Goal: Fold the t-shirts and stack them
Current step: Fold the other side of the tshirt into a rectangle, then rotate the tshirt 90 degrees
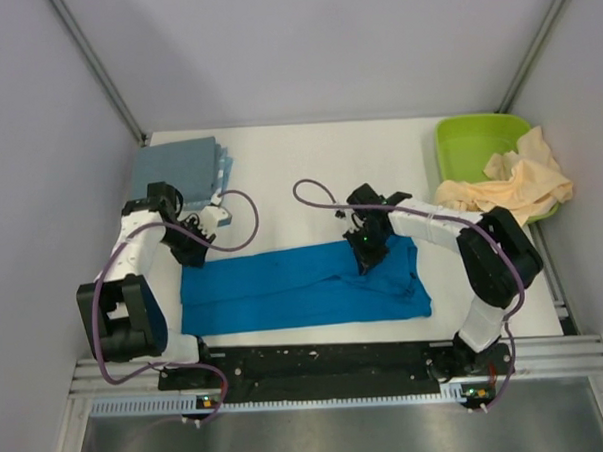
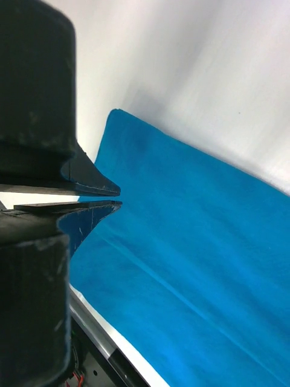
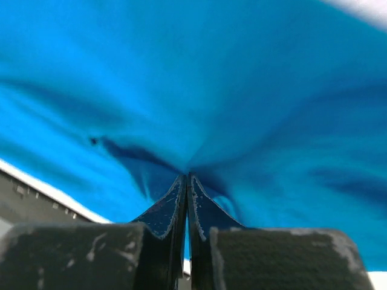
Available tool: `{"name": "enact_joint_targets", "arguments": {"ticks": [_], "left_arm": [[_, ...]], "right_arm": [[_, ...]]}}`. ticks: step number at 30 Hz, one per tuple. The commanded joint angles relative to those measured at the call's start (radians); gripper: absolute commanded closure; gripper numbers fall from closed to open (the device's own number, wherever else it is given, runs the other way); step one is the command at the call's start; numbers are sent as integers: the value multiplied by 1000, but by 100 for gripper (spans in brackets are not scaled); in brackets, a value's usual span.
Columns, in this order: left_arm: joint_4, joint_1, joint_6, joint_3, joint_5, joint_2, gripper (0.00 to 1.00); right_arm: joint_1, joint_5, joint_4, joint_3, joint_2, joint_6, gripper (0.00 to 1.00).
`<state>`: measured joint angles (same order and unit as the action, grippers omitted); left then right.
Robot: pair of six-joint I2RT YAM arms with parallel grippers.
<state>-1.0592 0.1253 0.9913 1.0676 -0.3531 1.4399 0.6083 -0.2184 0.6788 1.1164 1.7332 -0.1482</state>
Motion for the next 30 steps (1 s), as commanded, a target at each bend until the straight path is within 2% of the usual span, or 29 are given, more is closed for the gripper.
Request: {"name": "enact_joint_targets", "arguments": {"ticks": [1, 4, 7, 11, 13, 16, 17, 18, 20, 22, 27, 30], "left_arm": [[13, -16, -57, 6, -70, -27, 86], [-8, -67, -65, 57, -162, -45, 78], [-7, -168, -54, 103, -298, -84, 70], [99, -366, -106, 144, -377, -78, 58], [102, -465, -109, 187, -431, -23, 57], [155, -579, -143, 229, -410, 48, 56], [186, -613, -155, 233, -370, 68, 58], [211, -627, -175, 230, -336, 85, 61], [267, -624, -224, 223, -275, 103, 65], [327, -616, -275, 184, -166, 102, 65], [429, -541, -335, 45, 113, 80, 60], [461, -423, -359, -21, 161, 59, 57]], "right_arm": [[117, -177, 70, -16, -86, 27, 100], [160, -433, 93, -36, -129, 7, 100], [154, -483, 136, -59, -205, -2, 100], [-5, -370, 157, -69, -293, -103, 100], [-115, -239, 151, -75, -311, -129, 100], [-218, -94, 108, -60, -299, -133, 100], [-240, -29, 101, -46, -285, -126, 95], [-263, 17, 90, -30, -271, -117, 89], [-304, 135, 65, -4, -239, -117, 63], [-326, 194, 19, 9, -207, -102, 53], [-344, 246, -27, 55, -43, -65, 47], [-366, 228, -39, 82, 55, -42, 48]]}}
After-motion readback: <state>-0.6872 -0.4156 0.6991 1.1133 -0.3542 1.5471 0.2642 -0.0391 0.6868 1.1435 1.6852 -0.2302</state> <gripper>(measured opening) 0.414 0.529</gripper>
